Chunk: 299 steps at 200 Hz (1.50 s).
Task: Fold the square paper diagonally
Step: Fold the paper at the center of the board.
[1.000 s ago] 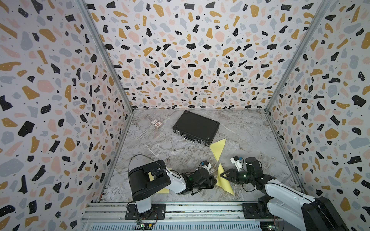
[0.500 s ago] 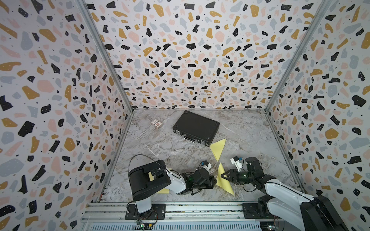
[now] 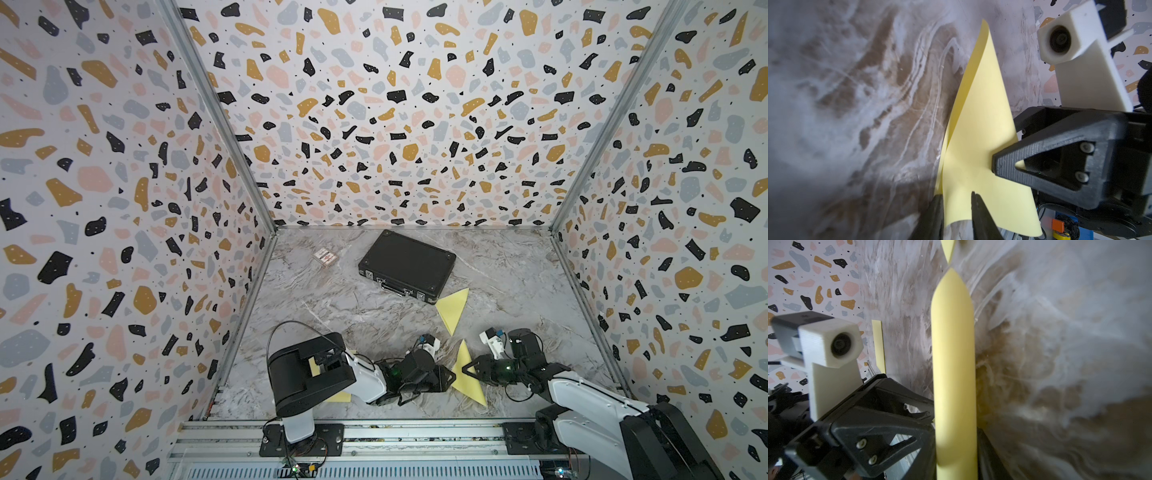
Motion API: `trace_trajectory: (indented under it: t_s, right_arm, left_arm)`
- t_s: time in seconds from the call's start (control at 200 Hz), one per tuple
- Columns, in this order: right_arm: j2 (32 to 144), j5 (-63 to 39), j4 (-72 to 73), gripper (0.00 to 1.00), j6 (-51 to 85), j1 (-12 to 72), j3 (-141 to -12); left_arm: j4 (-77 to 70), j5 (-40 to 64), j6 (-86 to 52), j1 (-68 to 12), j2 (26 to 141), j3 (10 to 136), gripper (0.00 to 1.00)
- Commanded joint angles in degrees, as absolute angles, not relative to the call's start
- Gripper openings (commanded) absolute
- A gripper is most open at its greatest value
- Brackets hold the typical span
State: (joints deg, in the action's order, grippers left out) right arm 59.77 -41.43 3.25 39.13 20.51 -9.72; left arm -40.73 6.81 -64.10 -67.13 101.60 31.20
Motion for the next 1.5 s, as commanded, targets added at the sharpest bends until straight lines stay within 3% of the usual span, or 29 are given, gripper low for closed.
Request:
trace_trajectory:
  t_s: [0.0,1.091,1.492]
  right_arm:
    - [60.1,-39.3,1.2,0.32,37.6,20.3,-9.9]
    - [60.5,-32.9,3.4,0.31,40.7,20.4,-7.3]
    - [58.2,-31.6,0.5,0.32,40.7,20.4,-7.4]
  left_arm:
    - [-22.3,6.0,-63.7,-67.5,106.5,27.2,0.29]
    - [-22.3,6.4,-63.6,-67.5,106.8,27.4,0.31]
    - [-21.8,6.4,-63.6,-67.5,107.4,27.9,0.14]
